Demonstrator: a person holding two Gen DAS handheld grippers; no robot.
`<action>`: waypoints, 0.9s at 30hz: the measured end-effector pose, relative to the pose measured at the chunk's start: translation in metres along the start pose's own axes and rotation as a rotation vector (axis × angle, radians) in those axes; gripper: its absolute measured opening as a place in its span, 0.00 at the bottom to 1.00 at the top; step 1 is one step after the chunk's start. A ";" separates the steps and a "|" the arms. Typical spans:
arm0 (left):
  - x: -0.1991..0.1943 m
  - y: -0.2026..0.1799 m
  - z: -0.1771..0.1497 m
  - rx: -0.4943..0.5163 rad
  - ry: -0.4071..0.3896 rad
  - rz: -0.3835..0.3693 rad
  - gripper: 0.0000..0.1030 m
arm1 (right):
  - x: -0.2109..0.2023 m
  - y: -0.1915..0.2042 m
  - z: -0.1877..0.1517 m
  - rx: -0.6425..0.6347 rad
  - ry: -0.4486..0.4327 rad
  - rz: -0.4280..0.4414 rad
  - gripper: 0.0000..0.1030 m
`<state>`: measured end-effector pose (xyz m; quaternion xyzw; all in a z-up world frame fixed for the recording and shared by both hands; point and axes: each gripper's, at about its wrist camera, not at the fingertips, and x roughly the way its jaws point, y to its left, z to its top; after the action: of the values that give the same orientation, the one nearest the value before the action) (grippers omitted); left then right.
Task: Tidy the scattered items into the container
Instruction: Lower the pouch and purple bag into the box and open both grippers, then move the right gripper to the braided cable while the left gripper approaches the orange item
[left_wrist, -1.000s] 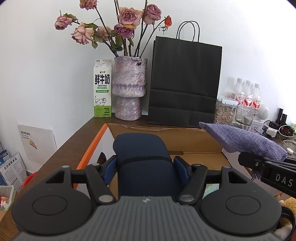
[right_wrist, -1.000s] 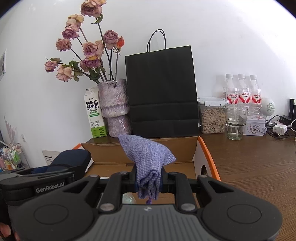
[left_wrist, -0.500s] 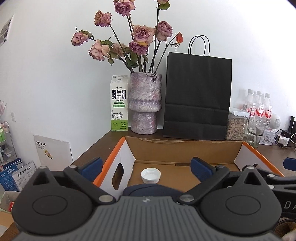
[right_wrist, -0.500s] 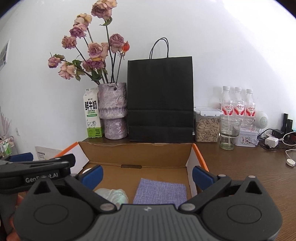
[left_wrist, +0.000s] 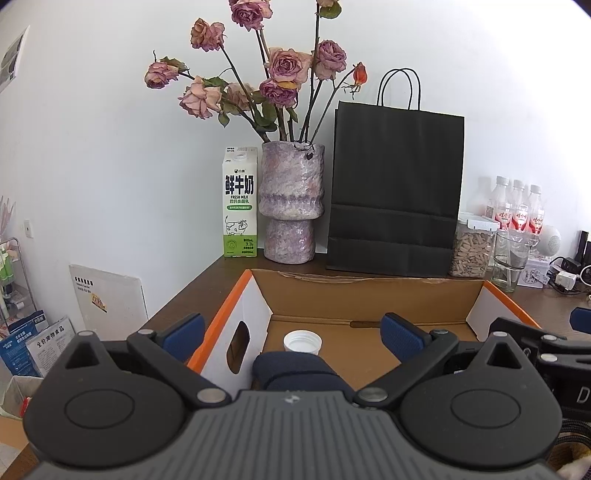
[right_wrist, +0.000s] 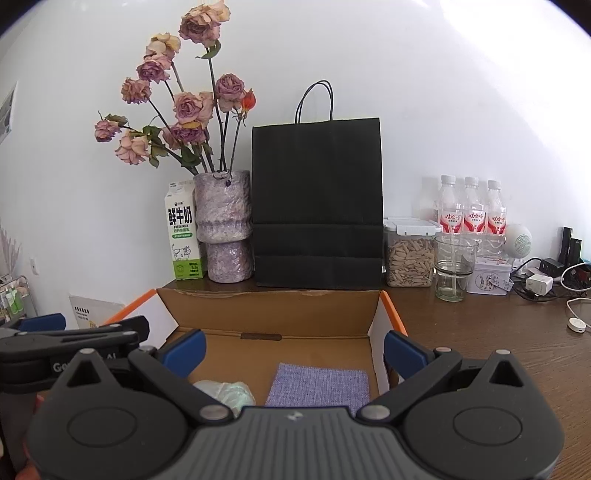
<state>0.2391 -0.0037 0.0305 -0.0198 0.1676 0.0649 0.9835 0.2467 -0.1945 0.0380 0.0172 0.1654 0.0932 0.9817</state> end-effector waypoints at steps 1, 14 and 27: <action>-0.002 0.000 0.001 0.003 0.001 0.001 1.00 | -0.002 0.000 0.001 -0.001 -0.004 0.000 1.00; -0.046 0.012 0.010 0.028 -0.009 0.029 1.00 | -0.045 -0.001 0.013 -0.036 -0.031 -0.010 1.00; -0.099 0.041 -0.012 0.055 0.013 0.047 1.00 | -0.106 -0.021 -0.011 -0.071 -0.003 -0.042 1.00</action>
<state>0.1370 0.0244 0.0511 0.0109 0.1761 0.0830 0.9808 0.1481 -0.2352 0.0607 -0.0207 0.1607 0.0786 0.9837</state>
